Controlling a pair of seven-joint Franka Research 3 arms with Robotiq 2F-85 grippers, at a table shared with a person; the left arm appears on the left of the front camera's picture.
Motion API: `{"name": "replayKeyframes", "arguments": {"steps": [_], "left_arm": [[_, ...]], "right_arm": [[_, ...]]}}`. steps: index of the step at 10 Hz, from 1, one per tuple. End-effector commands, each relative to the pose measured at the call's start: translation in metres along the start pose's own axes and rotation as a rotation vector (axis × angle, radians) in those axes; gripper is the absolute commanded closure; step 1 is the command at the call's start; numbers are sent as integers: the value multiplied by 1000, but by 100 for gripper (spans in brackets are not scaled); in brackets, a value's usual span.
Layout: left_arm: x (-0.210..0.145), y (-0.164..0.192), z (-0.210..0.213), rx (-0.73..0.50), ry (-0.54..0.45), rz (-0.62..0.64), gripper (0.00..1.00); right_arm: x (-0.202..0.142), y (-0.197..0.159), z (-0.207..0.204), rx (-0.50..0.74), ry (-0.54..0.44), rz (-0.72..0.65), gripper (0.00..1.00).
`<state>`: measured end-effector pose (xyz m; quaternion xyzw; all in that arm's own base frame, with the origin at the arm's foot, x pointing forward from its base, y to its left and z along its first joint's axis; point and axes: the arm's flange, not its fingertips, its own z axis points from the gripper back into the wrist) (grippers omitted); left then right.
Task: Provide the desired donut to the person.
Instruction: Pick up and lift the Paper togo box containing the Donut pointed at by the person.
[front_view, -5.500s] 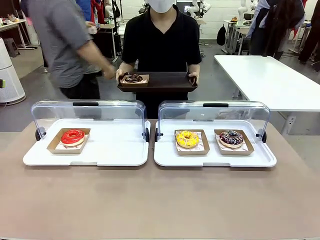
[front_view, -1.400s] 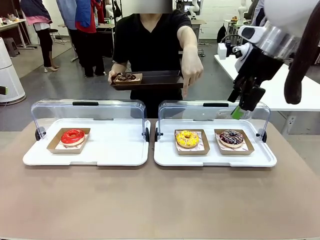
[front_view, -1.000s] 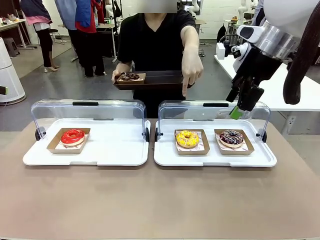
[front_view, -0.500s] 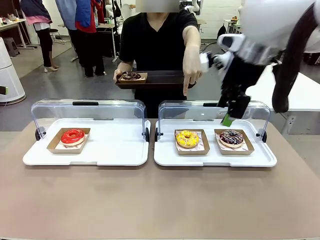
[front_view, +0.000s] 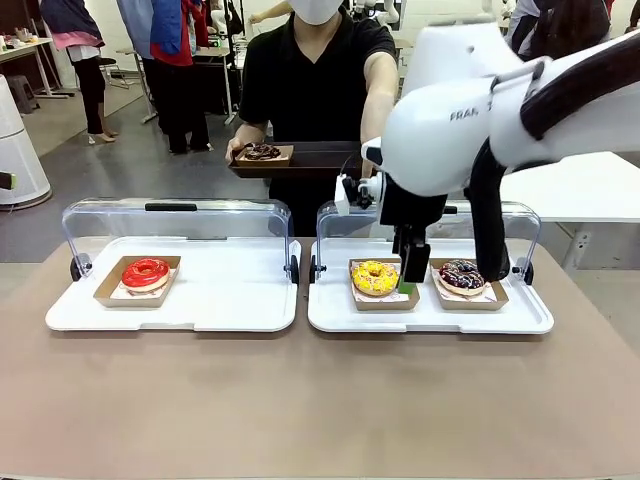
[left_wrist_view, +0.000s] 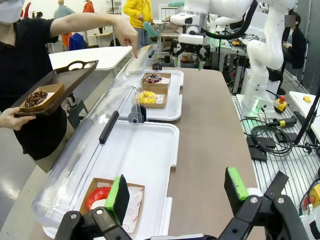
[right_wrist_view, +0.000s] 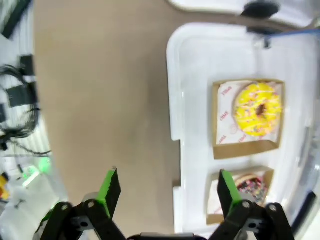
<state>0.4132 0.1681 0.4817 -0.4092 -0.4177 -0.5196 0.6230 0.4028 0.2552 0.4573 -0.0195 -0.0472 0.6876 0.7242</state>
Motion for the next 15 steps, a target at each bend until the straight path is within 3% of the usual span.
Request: {"name": "replayKeyframes", "arguments": {"steps": [1,4,11,12,15], "left_arm": [[0,-2,1,-3,3,-3,0],[0,-2,1,-3,3,-3,0],[0,-2,1,-3,3,-3,0],[0,-2,1,-3,3,-3,0],[0,-2,1,-3,3,-3,0]], "right_arm": [[-5,-8,-26,-14,-9,-3,0],[-16,-17,-57,42,6,7,0],[-11,-14,-52,45,6,-5,0],[-12,-18,-63,22,24,50,0],[-24,-40,-99,77,2,34,0]]}}
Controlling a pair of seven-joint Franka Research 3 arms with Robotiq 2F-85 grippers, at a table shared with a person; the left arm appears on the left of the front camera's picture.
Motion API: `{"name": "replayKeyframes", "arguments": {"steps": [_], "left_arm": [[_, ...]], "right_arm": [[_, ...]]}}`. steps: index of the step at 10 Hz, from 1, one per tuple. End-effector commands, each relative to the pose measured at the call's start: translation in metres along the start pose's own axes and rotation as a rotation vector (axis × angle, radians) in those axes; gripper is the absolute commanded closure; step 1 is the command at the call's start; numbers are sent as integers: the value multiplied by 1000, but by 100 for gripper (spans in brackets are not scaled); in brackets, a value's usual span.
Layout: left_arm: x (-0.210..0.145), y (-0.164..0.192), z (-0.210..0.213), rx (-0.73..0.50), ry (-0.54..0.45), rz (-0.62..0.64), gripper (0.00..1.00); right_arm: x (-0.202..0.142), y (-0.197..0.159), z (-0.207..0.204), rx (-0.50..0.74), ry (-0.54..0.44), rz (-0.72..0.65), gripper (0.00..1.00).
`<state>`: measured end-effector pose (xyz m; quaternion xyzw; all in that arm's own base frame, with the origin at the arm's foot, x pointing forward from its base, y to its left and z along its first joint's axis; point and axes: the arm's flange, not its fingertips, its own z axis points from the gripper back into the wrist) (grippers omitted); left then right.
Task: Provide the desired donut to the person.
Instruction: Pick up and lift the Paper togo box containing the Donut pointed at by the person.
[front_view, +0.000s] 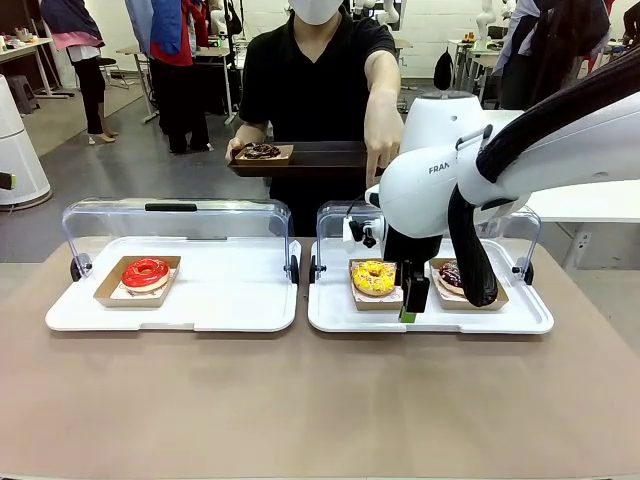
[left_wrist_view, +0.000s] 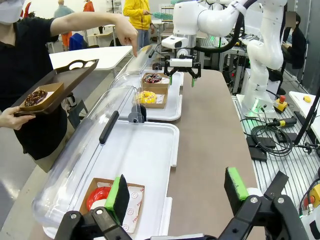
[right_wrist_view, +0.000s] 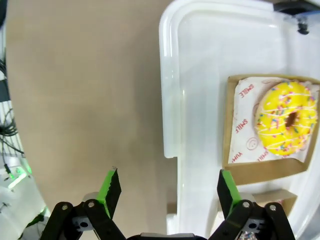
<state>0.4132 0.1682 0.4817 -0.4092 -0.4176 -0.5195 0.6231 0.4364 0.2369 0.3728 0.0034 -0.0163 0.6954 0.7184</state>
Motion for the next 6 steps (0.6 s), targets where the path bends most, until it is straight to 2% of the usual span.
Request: {"name": "replayKeyframes", "arguments": {"steps": [1,6], "left_arm": [[0,-2,1,-3,3,-4,0],[0,-2,1,-3,3,-4,0]], "right_arm": [[-6,-21,-20,15,-11,16,0],[-11,-43,-33,20,-11,22,0]]}}
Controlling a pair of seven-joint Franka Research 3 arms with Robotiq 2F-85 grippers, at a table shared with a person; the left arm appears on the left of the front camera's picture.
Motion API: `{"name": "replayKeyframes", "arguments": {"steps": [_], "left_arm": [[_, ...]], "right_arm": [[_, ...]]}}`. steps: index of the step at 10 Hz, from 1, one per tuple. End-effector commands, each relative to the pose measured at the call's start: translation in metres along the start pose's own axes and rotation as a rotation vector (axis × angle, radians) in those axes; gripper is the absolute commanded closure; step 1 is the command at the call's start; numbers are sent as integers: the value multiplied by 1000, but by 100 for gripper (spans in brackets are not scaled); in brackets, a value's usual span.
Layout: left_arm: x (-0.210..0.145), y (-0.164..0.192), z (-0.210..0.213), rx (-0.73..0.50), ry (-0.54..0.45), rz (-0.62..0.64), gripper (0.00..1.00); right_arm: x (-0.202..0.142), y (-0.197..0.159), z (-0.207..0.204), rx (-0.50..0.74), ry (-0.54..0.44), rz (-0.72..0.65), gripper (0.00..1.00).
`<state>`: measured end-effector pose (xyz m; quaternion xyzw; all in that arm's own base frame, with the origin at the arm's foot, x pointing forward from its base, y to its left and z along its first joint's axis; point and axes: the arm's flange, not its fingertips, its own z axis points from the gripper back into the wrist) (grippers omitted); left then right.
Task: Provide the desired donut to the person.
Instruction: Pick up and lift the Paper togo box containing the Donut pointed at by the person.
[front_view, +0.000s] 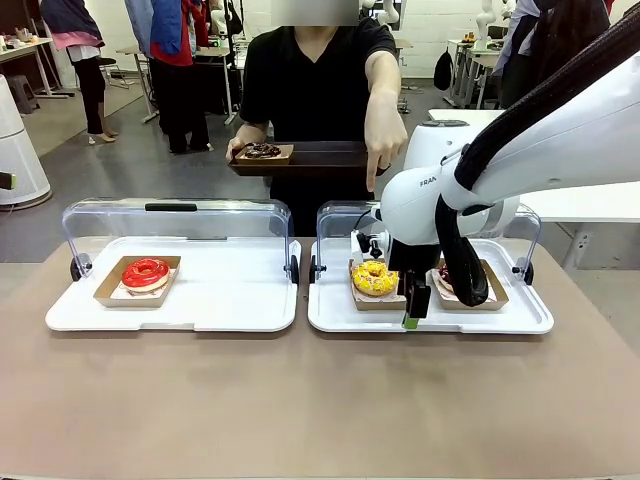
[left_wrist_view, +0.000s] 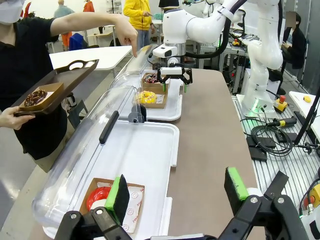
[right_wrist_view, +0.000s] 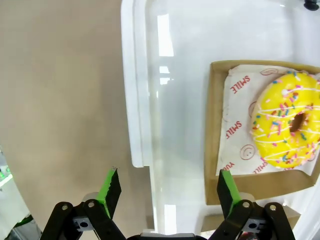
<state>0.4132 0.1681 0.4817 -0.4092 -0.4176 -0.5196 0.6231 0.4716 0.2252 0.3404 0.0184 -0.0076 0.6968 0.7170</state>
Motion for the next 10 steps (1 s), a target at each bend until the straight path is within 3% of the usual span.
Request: {"name": "replayKeyframes", "arguments": {"steps": [1,8,9,10], "left_arm": [[0,-2,1,-3,3,-4,0],[0,-2,1,-3,3,-4,0],[0,-2,1,-3,3,-4,0],[0,-2,1,-3,3,-4,0]], "right_arm": [[-1,-12,-1,-12,8,17,0],[-12,-29,-18,-13,-48,40,0],[-13,-29,-19,-13,-50,46,7],[-14,-29,-20,-16,-52,50,59]]}}
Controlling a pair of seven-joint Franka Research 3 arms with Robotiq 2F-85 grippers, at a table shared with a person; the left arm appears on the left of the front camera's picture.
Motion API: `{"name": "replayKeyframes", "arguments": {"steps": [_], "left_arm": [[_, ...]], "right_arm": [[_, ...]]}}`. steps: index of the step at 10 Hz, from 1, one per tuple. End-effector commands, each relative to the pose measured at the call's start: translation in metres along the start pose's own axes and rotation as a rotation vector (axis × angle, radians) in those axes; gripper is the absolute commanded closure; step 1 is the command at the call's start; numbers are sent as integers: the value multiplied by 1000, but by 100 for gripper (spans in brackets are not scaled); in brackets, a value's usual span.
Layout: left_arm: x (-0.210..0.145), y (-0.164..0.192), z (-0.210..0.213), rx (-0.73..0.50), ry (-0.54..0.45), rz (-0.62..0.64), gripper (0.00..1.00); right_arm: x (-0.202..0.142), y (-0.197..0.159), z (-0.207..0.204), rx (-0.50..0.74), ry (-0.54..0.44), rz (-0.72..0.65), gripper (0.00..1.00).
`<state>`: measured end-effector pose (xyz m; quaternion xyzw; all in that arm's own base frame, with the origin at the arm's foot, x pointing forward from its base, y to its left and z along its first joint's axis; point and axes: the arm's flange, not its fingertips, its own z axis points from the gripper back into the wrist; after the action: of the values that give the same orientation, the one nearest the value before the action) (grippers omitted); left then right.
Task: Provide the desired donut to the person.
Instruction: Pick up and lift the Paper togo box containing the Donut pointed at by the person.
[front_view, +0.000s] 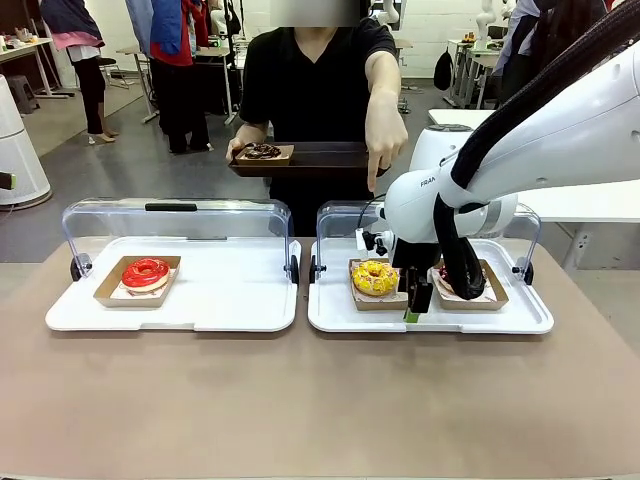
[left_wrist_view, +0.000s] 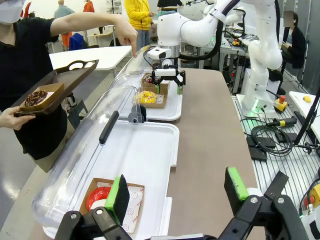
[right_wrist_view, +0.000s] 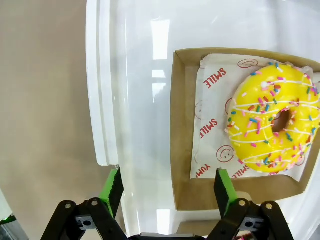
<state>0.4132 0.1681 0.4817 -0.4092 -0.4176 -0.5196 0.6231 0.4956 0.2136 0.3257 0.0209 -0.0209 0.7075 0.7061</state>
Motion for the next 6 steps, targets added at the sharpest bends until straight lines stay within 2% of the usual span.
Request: {"name": "replayKeyframes", "arguments": {"steps": [1,2,4,5,6], "left_arm": [[0,-2,1,-3,3,-4,0],[0,-2,1,-3,3,-4,0],[0,-2,1,-3,3,-4,0],[0,-2,1,-3,3,-4,0],[0,-2,1,-3,3,-4,0]], "right_arm": [[-3,-5,-7,-9,-34,21,65],[-3,-5,-6,-13,-37,22,100],[-3,-5,-8,-19,-43,24,100],[-4,-5,-8,-17,-48,26,85],[-4,-5,-9,-15,-51,26,95]]}}
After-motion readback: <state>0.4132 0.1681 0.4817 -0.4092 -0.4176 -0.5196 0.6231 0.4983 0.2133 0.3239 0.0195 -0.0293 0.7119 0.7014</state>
